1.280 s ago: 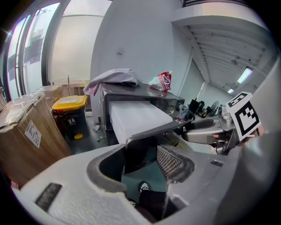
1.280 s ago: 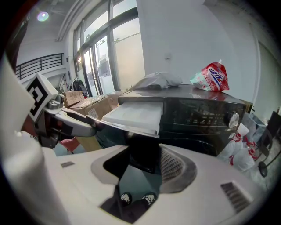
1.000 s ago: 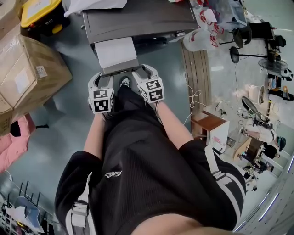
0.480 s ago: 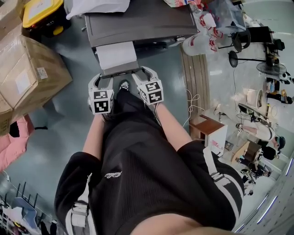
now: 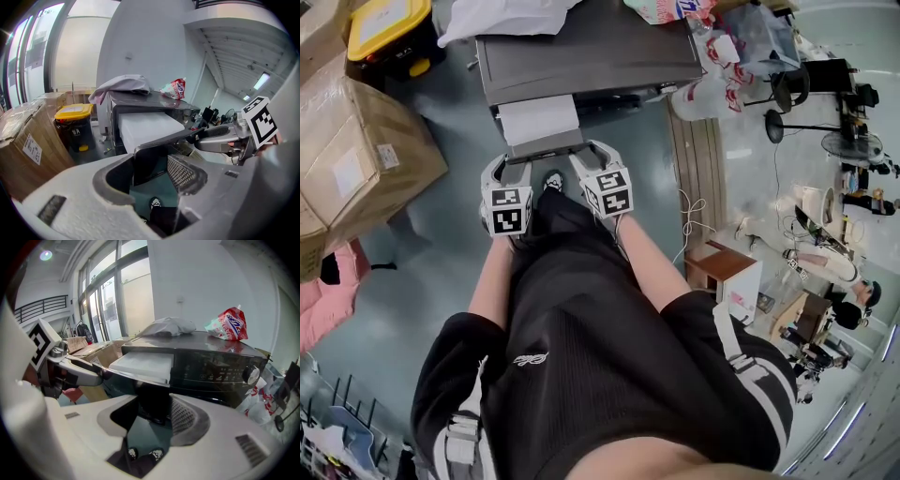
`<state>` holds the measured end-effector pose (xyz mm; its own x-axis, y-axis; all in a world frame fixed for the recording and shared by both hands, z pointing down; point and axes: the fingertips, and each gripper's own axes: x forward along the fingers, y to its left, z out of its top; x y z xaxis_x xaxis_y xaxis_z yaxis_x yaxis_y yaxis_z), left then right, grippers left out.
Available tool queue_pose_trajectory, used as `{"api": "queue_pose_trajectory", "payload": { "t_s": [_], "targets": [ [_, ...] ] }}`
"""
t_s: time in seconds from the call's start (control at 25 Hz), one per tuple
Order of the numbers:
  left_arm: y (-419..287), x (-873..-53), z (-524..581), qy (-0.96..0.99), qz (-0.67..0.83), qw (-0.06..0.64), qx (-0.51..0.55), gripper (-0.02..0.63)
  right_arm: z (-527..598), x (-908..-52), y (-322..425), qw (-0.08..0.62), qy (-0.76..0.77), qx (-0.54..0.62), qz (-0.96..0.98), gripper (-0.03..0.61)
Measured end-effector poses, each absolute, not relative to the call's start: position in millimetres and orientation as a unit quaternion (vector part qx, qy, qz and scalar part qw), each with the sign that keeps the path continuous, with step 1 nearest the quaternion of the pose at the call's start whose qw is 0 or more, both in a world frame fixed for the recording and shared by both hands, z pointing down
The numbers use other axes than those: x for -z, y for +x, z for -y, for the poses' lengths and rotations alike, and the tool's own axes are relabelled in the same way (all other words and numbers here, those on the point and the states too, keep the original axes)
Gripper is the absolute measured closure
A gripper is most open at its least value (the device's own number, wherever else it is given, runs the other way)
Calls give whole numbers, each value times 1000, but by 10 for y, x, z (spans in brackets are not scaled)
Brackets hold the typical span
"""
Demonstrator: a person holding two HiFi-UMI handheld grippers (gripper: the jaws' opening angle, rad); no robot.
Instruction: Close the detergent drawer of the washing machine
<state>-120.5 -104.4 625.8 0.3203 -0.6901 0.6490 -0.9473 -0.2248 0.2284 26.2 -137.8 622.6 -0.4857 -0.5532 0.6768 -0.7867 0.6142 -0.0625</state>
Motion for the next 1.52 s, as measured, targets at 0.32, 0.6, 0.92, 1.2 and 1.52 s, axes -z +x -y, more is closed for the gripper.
{"api": "queue_pose_trajectory", "payload": {
  "t_s": [0.32, 0.6, 0.92, 1.2, 1.52],
  "targets": [
    [-1222, -6273, 1124, 754, 542, 306, -209, 388, 1460, -6237, 242, 317, 398, -186, 841, 380],
    [-1249, -6278, 1172, 755, 541, 306, -210, 388, 1508, -6244, 220, 319, 398, -187, 840, 380],
    [-1260, -6283, 1200, 755, 539, 307, -211, 388, 1539, -6246, 205, 318, 400, -188, 839, 380],
    [-1272, -6258, 1233, 756, 539, 305, -210, 389, 1561, -6221, 192, 318, 402, -187, 838, 380],
    [-1291, -6275, 1264, 755, 539, 308, -212, 388, 1606, -6232, 172, 320, 401, -182, 839, 380]
  ]
}}
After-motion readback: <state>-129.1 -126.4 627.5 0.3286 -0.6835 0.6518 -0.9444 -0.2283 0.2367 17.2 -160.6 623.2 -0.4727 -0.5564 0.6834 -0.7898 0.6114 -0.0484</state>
